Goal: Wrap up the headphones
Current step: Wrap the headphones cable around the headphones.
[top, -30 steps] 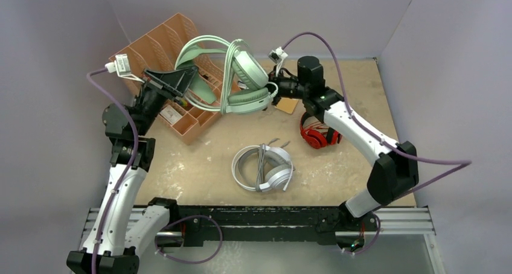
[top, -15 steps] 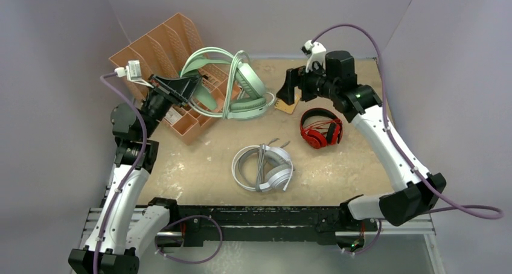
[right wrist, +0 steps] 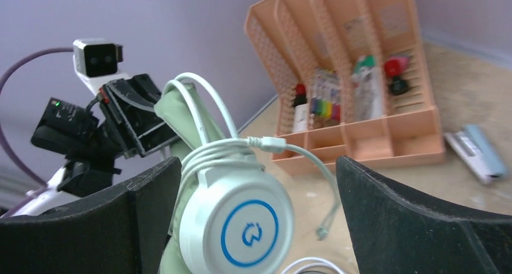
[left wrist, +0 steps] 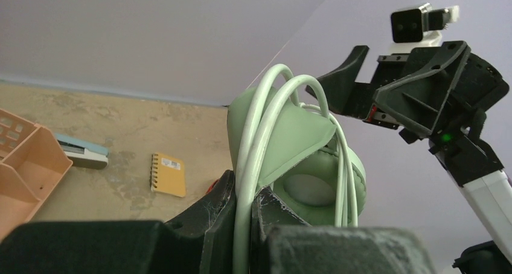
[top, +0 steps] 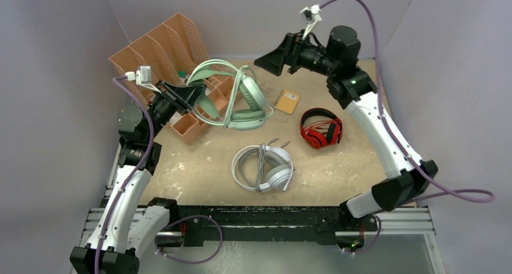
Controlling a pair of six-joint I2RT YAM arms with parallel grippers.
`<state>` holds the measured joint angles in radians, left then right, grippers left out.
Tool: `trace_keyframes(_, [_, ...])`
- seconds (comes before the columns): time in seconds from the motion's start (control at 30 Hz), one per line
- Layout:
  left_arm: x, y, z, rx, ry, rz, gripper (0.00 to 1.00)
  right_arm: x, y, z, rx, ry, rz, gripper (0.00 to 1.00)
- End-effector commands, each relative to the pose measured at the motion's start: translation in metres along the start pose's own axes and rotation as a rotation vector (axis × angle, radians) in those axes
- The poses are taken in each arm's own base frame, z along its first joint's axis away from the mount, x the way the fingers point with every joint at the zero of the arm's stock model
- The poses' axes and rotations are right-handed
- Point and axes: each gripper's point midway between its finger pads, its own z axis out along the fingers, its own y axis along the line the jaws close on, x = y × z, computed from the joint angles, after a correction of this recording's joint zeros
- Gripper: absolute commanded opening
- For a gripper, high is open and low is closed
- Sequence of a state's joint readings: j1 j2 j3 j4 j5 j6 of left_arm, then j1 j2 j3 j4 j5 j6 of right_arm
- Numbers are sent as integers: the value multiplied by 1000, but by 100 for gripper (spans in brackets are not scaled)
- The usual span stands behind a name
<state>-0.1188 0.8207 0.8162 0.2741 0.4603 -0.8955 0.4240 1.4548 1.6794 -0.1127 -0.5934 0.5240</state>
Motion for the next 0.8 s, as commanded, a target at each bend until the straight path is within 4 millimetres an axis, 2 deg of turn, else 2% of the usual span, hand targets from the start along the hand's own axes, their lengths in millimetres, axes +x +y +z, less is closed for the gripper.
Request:
trace_keyframes(0.0, [-18,-26,0,100,-63,52,0,0,44,22,-176,23,30,99])
trace_keyframes(0.17, [-12,-22,2,101,-37,52,0,26,40,42,-147,118,14,99])
trace_keyframes(0.37, [-7,-15,1,77,-27,56,0,48,44,46,-155,178,43,98])
trace_keyframes(0.57, [-6,-8,2,50,-32,46,0,58,42,47,-149,209,76,86])
trace_keyframes(0.77, [-1,-1,2,30,-21,30,0,63,54,55,-231,203,108,76])
